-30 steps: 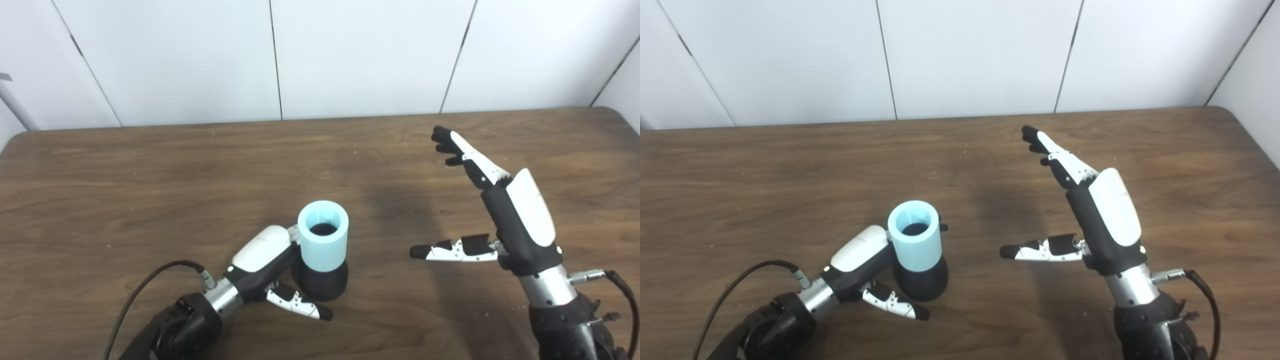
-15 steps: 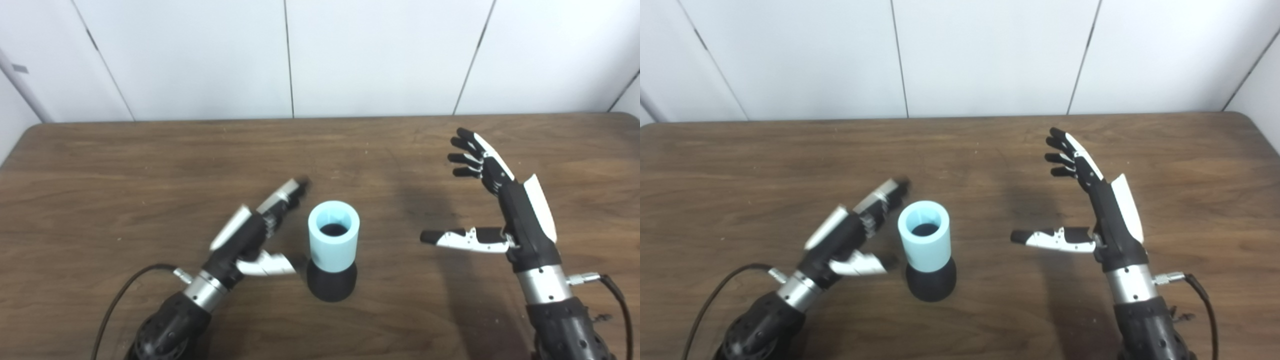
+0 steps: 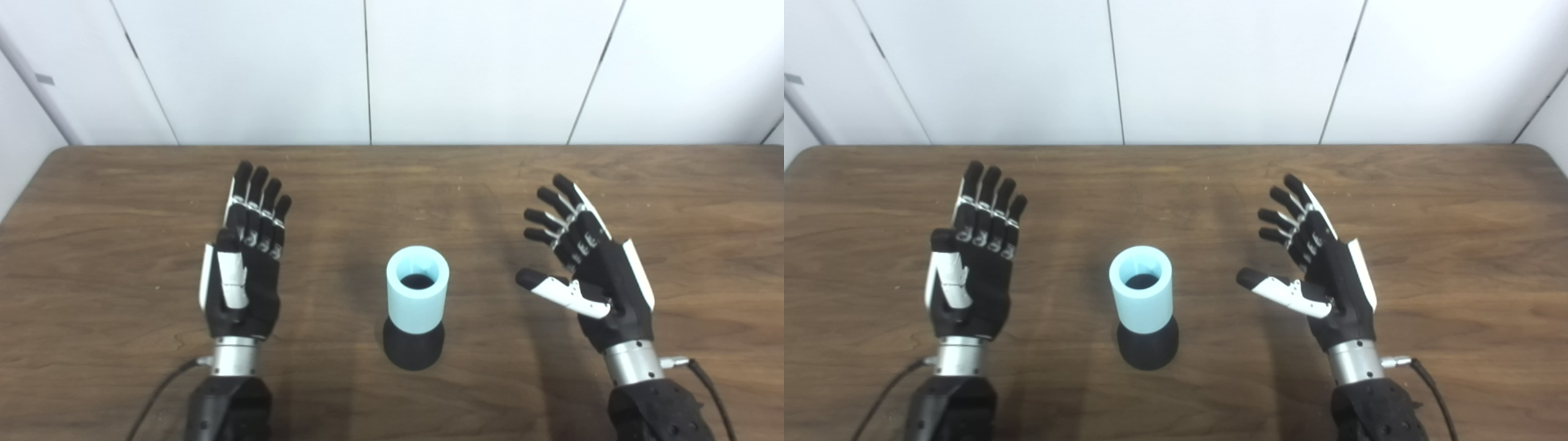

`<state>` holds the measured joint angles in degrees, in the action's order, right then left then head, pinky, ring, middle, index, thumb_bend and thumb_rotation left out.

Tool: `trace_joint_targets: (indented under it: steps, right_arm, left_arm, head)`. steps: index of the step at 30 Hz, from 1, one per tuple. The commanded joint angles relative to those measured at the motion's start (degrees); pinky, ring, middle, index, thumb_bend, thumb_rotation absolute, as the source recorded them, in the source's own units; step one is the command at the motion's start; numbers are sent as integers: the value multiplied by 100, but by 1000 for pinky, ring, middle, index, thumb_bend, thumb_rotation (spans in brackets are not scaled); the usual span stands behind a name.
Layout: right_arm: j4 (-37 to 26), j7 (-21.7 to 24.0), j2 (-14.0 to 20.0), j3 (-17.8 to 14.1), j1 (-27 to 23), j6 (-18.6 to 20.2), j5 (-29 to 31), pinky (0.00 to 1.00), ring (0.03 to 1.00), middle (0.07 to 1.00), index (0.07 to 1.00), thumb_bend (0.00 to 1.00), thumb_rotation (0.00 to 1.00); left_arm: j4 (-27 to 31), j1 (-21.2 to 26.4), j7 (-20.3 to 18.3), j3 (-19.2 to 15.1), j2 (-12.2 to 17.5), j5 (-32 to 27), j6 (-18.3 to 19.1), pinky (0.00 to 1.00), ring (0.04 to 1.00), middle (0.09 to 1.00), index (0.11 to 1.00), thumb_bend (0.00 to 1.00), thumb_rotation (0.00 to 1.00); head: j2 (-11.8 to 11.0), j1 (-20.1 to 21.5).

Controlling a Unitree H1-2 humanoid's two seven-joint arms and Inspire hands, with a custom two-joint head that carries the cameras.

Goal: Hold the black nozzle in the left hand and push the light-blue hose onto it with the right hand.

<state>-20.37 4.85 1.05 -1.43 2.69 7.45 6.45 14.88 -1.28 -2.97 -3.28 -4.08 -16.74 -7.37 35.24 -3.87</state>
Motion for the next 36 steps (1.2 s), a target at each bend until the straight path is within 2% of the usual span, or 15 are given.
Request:
trace_joint_targets:
  steps: [1, 4, 5, 6, 8, 10, 12, 18, 36]
  right_arm:
    - [64, 100, -72, 33, -138, -416, 207, 866, 896, 939, 981, 640, 426]
    - [464, 88, -86, 144, -102, -870, 9, 922, 944, 970, 997, 659, 708]
    - [671, 45, -88, 199, -86, -1112, -171, 933, 952, 976, 999, 657, 766]
    - [912, -12, -87, 246, -79, -1331, -360, 964, 974, 985, 1000, 662, 905]
    - [1261, -97, -83, 305, -87, -1619, -598, 990, 993, 997, 1000, 698, 976]
    - [1490, -158, -81, 313, -117, -1734, -717, 998, 999, 1000, 1000, 754, 995]
    - [1495, -209, -113, 278, -137, -1693, -704, 1000, 1000, 1000, 1000, 780, 1000]
    - [1419, -312, -180, 225, -153, -1553, -649, 992, 1000, 1000, 1000, 773, 1000]
    - [1117, -336, -238, 205, -129, -1112, -554, 988, 1000, 1000, 1000, 754, 1000]
  left_arm:
    - [148, -71, 173, -14, 219, 917, -73, 1000, 1000, 1000, 1000, 890, 897]
    - [-101, -212, 323, 4, 423, 1915, -234, 1000, 1000, 1000, 1000, 855, 978]
    - [-252, -202, 399, 13, 464, 2157, -282, 1000, 1000, 1000, 1000, 847, 989]
    - [-408, -164, 475, 23, 496, 2343, -316, 1000, 1000, 1000, 1000, 840, 996]
    - [-616, -93, 584, 42, 532, 2527, -367, 1000, 1000, 1000, 1000, 817, 999]
    - [-759, -21, 703, 60, 534, 2654, -407, 1000, 1000, 1000, 1000, 796, 1000]
    - [-776, 11, 784, 120, 511, 2839, -368, 1000, 1000, 1000, 1000, 791, 997]
    - [-587, -53, 897, 317, 486, 3423, -181, 1000, 1000, 1000, 1000, 825, 974]
    - [-417, -137, 769, 502, 431, 3111, -23, 1000, 1000, 1000, 1000, 824, 980]
  head:
    - [8, 7]
    - [16, 82]
    - [28, 132]
    - [36, 191]
    - [40, 223]
    - [50, 261]
    - [67, 277]
    - [99, 235]
    - [158, 347]
